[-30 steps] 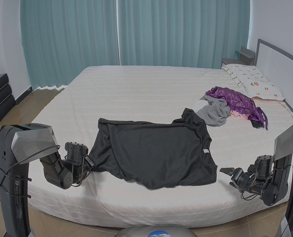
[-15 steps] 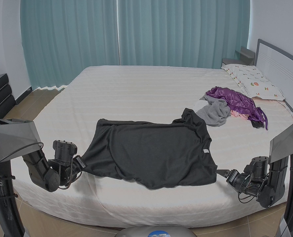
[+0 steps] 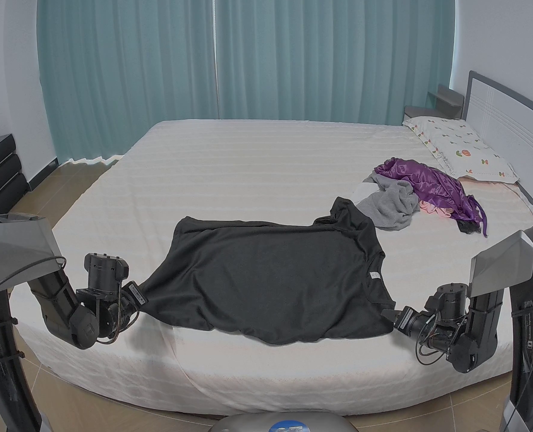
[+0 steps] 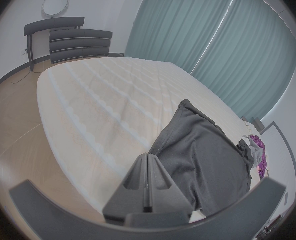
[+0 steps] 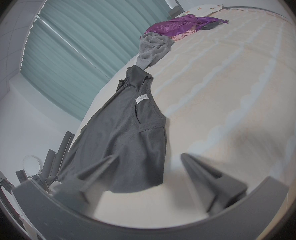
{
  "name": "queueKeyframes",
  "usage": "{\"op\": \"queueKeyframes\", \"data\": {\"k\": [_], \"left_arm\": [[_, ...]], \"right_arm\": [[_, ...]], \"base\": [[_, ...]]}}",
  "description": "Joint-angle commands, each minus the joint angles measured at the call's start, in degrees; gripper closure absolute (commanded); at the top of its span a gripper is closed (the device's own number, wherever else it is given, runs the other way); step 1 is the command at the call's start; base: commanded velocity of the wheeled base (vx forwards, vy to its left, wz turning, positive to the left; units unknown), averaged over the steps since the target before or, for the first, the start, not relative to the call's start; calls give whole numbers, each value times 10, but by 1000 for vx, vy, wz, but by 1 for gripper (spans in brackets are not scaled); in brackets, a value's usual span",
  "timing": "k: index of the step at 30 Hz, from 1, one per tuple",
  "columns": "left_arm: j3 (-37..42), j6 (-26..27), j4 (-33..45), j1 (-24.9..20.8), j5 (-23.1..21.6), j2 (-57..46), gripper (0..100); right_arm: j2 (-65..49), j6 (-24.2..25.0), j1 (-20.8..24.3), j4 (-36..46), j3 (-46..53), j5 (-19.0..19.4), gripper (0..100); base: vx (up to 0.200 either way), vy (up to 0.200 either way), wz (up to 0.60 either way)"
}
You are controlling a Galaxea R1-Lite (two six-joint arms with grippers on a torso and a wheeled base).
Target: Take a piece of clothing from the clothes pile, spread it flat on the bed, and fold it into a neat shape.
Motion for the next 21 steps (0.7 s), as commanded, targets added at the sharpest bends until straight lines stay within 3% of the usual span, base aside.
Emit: {"op": "queueKeyframes", "data": {"k": [1,10,21], "left_arm": [[1,0,-2,0,0,0,100],[-7,-1,-8,3,1,9,100],[-11,-5,-89,6,7,63,100]], "right_arm": [[25,-22,3,13,-49,0,100],[5,-32,-13,23,-113,0,100],[12,-28,-27,167,-313,-15,100]], "base": [[0,0,0],[0,0,0],[0,0,0]]}}
